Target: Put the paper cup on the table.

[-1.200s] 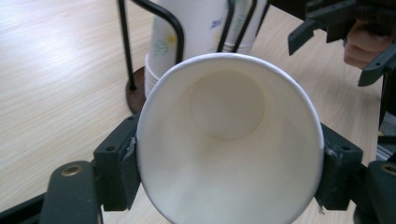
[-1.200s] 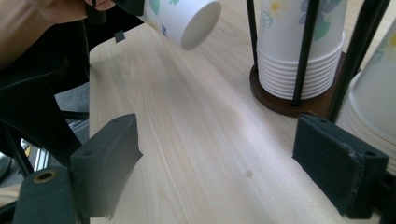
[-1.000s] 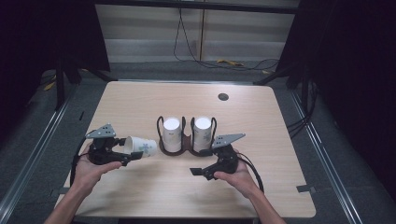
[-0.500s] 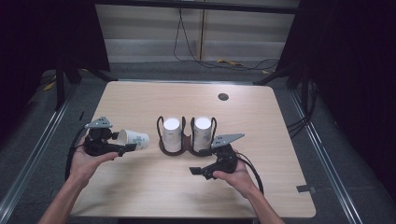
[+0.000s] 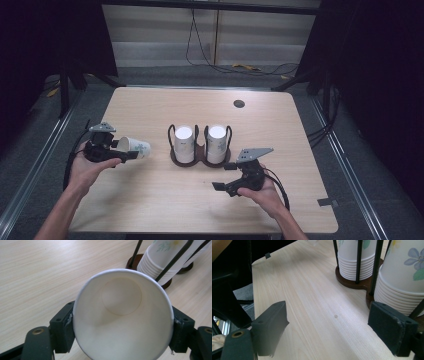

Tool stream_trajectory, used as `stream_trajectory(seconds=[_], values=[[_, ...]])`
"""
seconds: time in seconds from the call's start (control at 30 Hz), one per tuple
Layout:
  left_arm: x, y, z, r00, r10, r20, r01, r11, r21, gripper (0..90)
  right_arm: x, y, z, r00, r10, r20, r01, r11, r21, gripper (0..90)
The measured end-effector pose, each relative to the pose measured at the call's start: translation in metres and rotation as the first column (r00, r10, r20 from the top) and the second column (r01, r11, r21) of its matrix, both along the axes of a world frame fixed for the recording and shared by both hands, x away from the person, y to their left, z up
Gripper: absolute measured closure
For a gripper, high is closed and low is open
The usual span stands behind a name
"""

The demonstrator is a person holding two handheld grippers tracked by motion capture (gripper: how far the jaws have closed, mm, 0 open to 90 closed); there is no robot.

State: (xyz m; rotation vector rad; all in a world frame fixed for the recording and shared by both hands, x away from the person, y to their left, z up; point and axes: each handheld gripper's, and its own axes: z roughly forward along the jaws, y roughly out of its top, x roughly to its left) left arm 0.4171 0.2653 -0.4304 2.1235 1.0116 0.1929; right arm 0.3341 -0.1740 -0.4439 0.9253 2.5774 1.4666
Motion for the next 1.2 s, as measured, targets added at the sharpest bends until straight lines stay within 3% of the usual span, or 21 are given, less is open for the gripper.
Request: stream_trajectory(seconds=[0.2,0.33,0.43,0.53,0.67,0.77,0.87,0.93,1.03,1.2], values=[[0.006,-0.004,0.002,0.9999,-0.002,-0.011,0.003,0.9996,0.028,24.4,0.000,0.004,-0.001,0.9999,0.012,0.000,-0.012,0.9999,-0.005,15.9],[0.015,-0.006,0.001,0.9994,-0.008,-0.034,0.011,0.9965,0.083,24.4,0.001,0.003,-0.002,1.0000,0.006,-0.003,-0.006,1.0000,-0.003,16.0],[0.019,-0.004,0.001,0.9997,0.002,-0.026,0.000,0.9977,0.068,23.9,0.002,0.003,-0.002,1.0000,0.005,-0.003,-0.005,1.0000,-0.003,16.0],[0.022,-0.003,-0.001,0.9993,0.004,-0.036,0.000,0.9960,0.090,23.9,0.002,0.003,-0.003,1.0000,0.007,-0.002,-0.007,1.0000,-0.005,16.5],[0.026,-0.006,-0.004,0.9973,-0.003,-0.073,0.011,0.9947,0.103,23.9,0.002,0.003,-0.002,1.0000,0.010,0.001,-0.010,0.9999,-0.008,16.8],[0.030,-0.008,-0.007,0.9953,-0.008,-0.096,0.022,0.9888,0.147,23.9,0.002,0.003,-0.003,0.9999,0.012,0.000,-0.012,0.9998,-0.013,16.7],[0.034,-0.009,-0.010,0.9900,-0.017,-0.140,0.039,0.9872,0.155,23.4,0.002,0.004,-0.004,0.9999,0.015,-0.004,-0.015,0.9998,-0.017,16.8],[0.035,-0.009,-0.013,0.9914,-0.019,-0.130,0.041,0.9855,0.165,23.1,0.001,0.004,-0.004,0.9999,0.017,-0.003,-0.017,0.9997,-0.016,17.5],[0.037,-0.007,-0.014,0.9881,-0.012,-0.153,0.035,0.9880,0.150,23.3,0.001,0.004,-0.005,0.9999,0.017,-0.004,-0.017,0.9997,-0.018,18.3],[0.039,-0.008,-0.012,0.9879,-0.012,-0.155,0.043,0.9793,0.198,23.3,0.002,0.005,-0.006,0.9999,0.010,-0.011,-0.010,0.9997,-0.021,18.7]])
